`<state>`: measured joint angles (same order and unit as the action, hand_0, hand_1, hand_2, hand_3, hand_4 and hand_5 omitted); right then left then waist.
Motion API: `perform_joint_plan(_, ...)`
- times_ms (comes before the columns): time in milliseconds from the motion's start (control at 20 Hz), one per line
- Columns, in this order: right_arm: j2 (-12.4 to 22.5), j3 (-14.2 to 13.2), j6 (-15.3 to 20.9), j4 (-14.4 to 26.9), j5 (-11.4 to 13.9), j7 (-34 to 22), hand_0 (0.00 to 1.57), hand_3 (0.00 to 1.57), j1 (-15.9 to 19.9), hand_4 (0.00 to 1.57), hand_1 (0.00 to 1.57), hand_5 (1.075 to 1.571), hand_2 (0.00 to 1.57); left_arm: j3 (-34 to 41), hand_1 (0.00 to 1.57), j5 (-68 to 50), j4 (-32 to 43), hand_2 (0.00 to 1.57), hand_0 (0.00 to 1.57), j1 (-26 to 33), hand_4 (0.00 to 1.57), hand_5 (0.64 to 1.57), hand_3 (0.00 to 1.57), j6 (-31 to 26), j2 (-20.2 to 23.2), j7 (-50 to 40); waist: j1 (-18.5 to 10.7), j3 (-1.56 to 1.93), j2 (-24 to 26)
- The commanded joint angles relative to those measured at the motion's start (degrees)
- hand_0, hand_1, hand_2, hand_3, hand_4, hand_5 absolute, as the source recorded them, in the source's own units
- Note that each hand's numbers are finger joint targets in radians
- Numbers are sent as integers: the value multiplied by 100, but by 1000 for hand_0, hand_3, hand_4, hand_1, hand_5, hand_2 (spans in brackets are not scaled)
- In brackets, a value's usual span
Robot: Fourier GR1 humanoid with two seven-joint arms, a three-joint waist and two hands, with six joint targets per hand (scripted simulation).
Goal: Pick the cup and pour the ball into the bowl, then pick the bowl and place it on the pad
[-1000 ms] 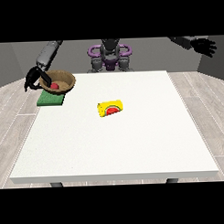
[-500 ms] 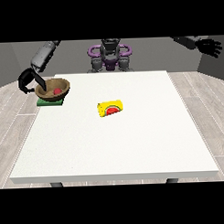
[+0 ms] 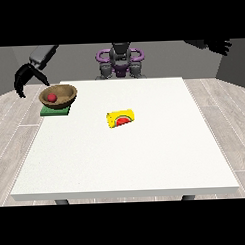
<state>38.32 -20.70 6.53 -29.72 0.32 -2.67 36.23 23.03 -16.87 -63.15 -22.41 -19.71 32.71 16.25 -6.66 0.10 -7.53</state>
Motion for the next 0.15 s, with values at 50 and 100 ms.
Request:
perform_joint_plan(50,-256,320,-442,-388,-8,-669,0,0,558,416,0,1383,0,-553,0,356,-6,0,0,136,902,1559,0,415,-637,-379,233,-18,993)
perform_joint_plan(100,-591,358,-443,-532,-74,-495,0,0,387,476,0,1434,0,-536,0,451,147,0,0,430,902,1559,0,510,-638,-481,368,-20,1475)
